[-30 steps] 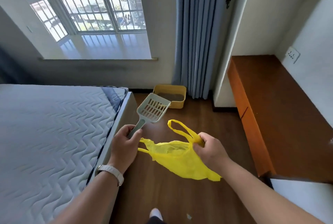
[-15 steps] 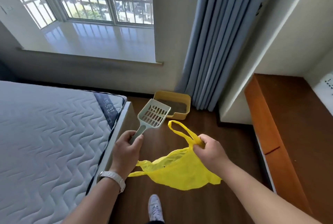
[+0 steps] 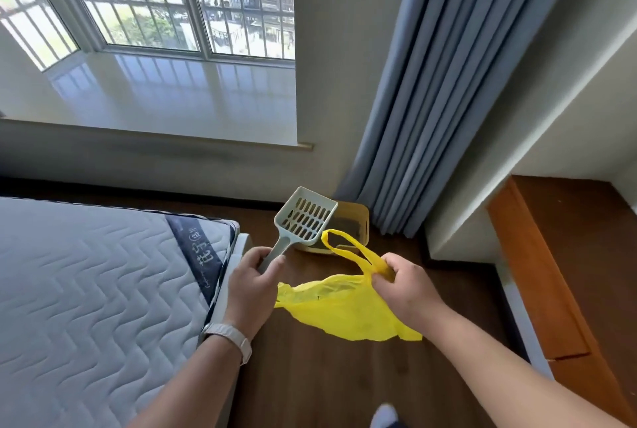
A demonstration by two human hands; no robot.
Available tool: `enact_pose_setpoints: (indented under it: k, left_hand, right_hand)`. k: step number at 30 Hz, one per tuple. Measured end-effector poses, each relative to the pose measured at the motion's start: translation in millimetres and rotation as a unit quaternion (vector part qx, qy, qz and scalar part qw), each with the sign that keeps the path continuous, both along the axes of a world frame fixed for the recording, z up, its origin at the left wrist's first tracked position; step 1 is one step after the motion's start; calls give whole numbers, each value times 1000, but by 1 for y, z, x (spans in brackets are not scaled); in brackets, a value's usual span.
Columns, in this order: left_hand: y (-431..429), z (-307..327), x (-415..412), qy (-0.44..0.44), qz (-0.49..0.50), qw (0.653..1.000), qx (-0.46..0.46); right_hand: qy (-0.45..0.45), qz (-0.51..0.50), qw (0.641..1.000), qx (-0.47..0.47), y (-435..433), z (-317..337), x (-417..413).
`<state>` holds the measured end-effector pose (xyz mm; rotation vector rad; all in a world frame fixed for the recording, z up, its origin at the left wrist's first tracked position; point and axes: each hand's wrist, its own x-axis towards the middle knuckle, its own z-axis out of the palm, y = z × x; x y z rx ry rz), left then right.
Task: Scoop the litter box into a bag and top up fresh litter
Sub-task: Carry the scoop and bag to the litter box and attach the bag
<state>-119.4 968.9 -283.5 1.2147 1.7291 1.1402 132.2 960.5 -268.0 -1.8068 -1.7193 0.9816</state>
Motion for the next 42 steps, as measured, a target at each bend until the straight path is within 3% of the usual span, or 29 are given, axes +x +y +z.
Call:
enact_pose_setpoints:
  k: [6, 13, 23, 28, 34, 42]
  left_hand:
    - [50, -1, 10, -15, 22, 1000, -7]
    - [119, -13, 36, 40, 49, 998, -25]
    - [218, -70, 84, 60, 64, 992, -89]
    - [245, -118, 88, 22, 81, 987, -138]
    - [293, -188, 86, 22, 32, 986, -160]
    - [354, -350, 83, 33, 16, 986, -164]
  right_hand:
    - [13, 13, 1000, -12, 57, -18, 13]
    - [43, 47, 997, -40, 147, -46, 36]
    - [33, 67, 989, -127, 253, -113, 67]
    - [37, 25, 986, -158, 278, -149, 61]
    - [26, -50, 982, -178, 308, -206, 52]
    - [-1, -71, 979, -192, 335, -366, 47]
